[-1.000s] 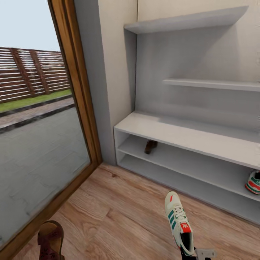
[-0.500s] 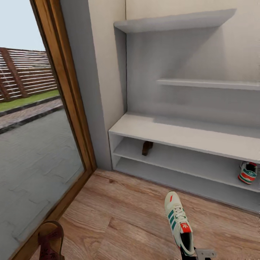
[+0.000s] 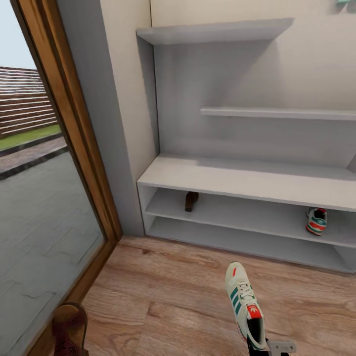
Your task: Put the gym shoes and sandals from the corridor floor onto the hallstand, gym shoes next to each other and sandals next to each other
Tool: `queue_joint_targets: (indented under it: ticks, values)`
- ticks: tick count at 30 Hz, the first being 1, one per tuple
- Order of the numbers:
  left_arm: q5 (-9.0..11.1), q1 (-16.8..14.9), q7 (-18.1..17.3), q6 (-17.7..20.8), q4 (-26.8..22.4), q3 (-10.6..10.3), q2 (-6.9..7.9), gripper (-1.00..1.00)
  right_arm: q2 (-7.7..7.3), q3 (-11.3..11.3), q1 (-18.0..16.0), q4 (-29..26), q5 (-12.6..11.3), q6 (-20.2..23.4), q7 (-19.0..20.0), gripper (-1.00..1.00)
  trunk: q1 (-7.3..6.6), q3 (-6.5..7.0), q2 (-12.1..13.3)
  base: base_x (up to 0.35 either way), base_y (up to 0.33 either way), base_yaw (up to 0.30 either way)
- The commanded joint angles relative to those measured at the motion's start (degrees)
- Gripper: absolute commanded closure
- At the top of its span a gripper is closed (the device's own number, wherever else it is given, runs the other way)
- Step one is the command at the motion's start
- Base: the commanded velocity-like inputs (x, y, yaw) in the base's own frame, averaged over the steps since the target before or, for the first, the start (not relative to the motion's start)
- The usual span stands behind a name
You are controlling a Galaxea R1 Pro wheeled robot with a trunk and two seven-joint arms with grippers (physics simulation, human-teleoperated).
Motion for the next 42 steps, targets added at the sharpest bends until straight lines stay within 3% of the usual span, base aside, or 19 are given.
queue_joint_targets:
  ticks: [1, 19, 27, 42]
  values:
    - [-0.7, 0.0, -0.3, -0.1, 0.0, 0.5, -0.07, 1.0, 0.04, -0.5, -0.1, 0.0, 0.2, -0.2, 0.5, 1.0, -0.01, -0.05, 0.0, 0.0, 0.014, -0.263]
    - [-0.7, 0.0, -0.3, -0.1, -0.1, 0.4, -0.19, 1.0, 0.03, -0.5, -0.1, 0.0, 0.2, -0.2, 0.5, 1.0, -0.01, -0.05, 0.0, 0.0, 0.0, -0.263]
    - [-0.7, 0.0, -0.3, -0.1, -0.1, 0.4, -0.21, 1.0, 0.03, -0.5, -0.1, 0.0, 0.2, -0.2, 0.5, 1.0, -0.01, -0.05, 0.0, -0.003, -0.184, -0.256]
    - [-0.7, 0.0, -0.3, 0.0, 0.1, 0.5, -0.16, 1.0, -0.35, -0.5, -0.1, -0.1, 0.2, -0.1, 0.8, 1.0, -0.01, -0.05, 0.0, -0.031, -0.086, -0.039]
